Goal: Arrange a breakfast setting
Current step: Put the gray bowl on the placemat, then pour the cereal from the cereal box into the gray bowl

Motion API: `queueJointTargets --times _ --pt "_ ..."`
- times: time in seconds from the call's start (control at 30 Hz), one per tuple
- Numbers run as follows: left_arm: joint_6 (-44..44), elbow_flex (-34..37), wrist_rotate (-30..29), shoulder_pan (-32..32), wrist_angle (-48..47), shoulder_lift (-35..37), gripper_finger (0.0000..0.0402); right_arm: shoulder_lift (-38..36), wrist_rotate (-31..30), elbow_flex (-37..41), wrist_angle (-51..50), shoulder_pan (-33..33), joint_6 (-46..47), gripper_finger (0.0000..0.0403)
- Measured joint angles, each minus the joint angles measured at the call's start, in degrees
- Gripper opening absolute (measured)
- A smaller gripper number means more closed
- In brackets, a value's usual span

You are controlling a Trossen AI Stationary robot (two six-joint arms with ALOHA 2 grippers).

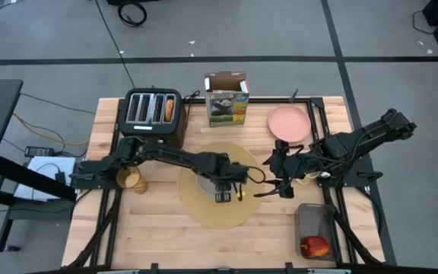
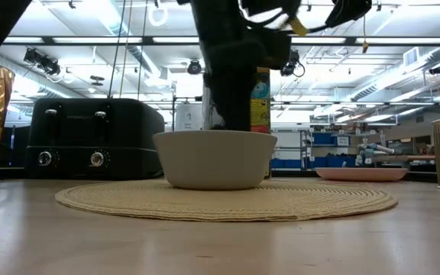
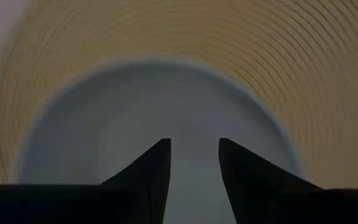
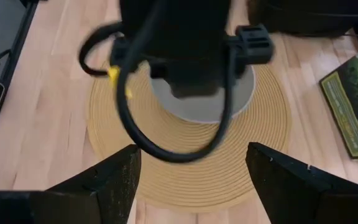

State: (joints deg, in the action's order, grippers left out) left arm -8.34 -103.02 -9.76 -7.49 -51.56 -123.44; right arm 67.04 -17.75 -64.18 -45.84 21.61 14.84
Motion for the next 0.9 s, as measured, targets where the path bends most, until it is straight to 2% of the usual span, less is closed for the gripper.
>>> queueJointTargets --times 0.17,0.5,0.7,0.83,0.9 --pt "-0.5 0.0 -0.4 -0.3 5.0 -1.0 0.0141 -0.7 0.1 0.0 0.0 0.0 0.0 0.0295" --pt "-1.6 0.0 -0.2 -0.2 9.0 -1.2 0.0141 -2.2 0.7 0.0 -0.1 0.0 -0.4 0.0295" --pt "-1.6 0.0 -0.2 -0.2 6.9 -0.4 0.0141 -4.1 0.8 0.0 -1.8 -0.2 -0.5 0.0295" --pt "-4.8 0.0 -0.2 0.1 2.3 4.3 0.0141 -5.5 -1.5 0.0 -2.8 -1.0 -1.1 0.0295" --pt "-6.8 0.0 -0.2 0.1 0.2 7.6 0.0141 -6.3 -4.7 0.0 -2.8 -2.0 1.1 0.0295"
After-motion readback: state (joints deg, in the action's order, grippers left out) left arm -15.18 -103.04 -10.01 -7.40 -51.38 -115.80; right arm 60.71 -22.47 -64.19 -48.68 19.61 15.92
